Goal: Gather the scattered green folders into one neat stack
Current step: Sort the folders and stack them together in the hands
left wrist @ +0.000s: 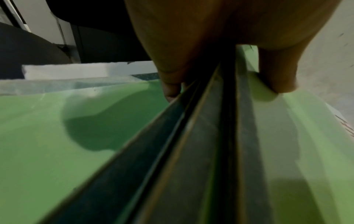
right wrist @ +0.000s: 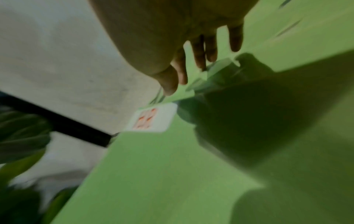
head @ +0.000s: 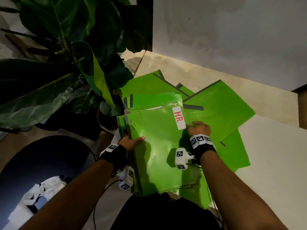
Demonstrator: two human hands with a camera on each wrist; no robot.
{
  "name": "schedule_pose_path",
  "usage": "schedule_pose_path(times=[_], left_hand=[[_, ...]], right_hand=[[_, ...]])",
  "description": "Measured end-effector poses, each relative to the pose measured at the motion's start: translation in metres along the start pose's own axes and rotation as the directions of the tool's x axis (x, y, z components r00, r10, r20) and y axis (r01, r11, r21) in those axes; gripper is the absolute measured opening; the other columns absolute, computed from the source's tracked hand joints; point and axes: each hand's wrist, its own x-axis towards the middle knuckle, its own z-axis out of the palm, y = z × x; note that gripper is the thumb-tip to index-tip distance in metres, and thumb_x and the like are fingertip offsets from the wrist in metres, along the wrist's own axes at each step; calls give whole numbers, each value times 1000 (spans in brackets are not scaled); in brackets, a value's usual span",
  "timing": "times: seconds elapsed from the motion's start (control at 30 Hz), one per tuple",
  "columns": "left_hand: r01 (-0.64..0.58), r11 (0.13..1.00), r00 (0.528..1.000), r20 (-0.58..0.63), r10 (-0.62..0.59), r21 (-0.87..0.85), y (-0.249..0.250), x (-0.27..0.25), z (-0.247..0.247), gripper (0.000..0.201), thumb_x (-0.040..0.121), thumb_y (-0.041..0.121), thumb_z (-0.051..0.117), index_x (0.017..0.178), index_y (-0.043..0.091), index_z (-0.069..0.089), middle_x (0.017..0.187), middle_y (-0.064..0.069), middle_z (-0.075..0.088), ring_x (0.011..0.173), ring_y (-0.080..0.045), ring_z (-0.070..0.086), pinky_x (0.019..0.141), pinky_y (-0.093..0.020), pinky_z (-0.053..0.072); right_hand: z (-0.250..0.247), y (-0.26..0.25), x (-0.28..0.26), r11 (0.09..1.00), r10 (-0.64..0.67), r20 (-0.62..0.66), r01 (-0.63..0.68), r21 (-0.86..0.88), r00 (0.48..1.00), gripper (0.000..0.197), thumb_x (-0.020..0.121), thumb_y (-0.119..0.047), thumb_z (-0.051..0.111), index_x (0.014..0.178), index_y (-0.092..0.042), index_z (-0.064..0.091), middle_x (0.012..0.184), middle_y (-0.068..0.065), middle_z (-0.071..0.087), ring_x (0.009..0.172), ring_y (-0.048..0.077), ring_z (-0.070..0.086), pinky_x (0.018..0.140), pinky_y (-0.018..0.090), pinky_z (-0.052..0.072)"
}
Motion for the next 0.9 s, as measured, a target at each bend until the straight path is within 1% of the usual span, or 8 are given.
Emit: schedule_pose_path(times=[0.07,0.13,0.3,0.47,0.57,0.63,0.77,0.9], left_hand=[[4,1000,1000,-19,-4,10,-5,4,0,54,83,29,70,128,4,52,123,-20,62,106,-30,63,80,-27,45],[2,1000,999,-38,-2,4,-7,7,2,59,82,29,71,131,4,49,124,-19,62,106,-30,63,79,-28,46],[1,999,999,-45,-3,-37,-7,8,2,58,82,25,71,130,3,48,124,-19,61,110,-34,61,87,-33,48],[-4,983,1000,-31,-2,-186,-10,12,-3,61,80,13,73,132,0,44,122,-24,60,99,-35,64,85,-42,52],[10,955,1000,-10,-14,-296,-11,14,-6,52,80,5,71,127,0,50,111,-24,65,80,-32,67,68,-43,58],[14,938,1000,-3,-16,-347,-12,13,-8,41,81,2,70,119,2,56,93,-18,68,61,-25,69,53,-38,59],[38,916,999,16,-34,-400,-20,14,-10,27,83,2,67,109,5,61,64,-6,72,49,-21,68,45,-36,57],[65,905,998,16,-65,-420,-19,14,-8,14,84,3,66,98,2,62,57,-8,70,44,-21,65,42,-35,55]], right_hand=[[-13,14,5,986,143,-30,-145,-85,989,68,83,-38,68,135,-4,42,143,21,34,133,39,34,108,45,34],[-19,21,10,981,170,-6,-170,-93,985,81,77,-43,71,138,-2,36,141,20,38,130,40,40,104,45,39],[-41,22,24,987,131,208,-147,62,969,68,84,-40,70,138,-8,45,141,15,49,126,34,50,98,35,43],[-51,17,17,995,78,131,-85,45,988,59,87,-23,69,135,-6,41,136,17,49,124,35,48,96,36,41],[-56,24,16,988,-25,29,21,152,999,40,83,-12,72,111,-14,45,113,19,61,105,33,60,83,34,45],[-68,23,15,971,-89,-67,102,217,994,42,79,-9,74,104,-23,43,103,17,65,90,30,62,79,35,48],[-112,9,12,946,-164,-214,215,244,963,45,75,-9,77,109,-28,53,104,17,68,97,30,65,88,46,53],[-153,-5,3,927,-208,-325,292,235,923,43,77,-10,73,112,-28,57,94,12,69,86,28,66,82,40,55]])
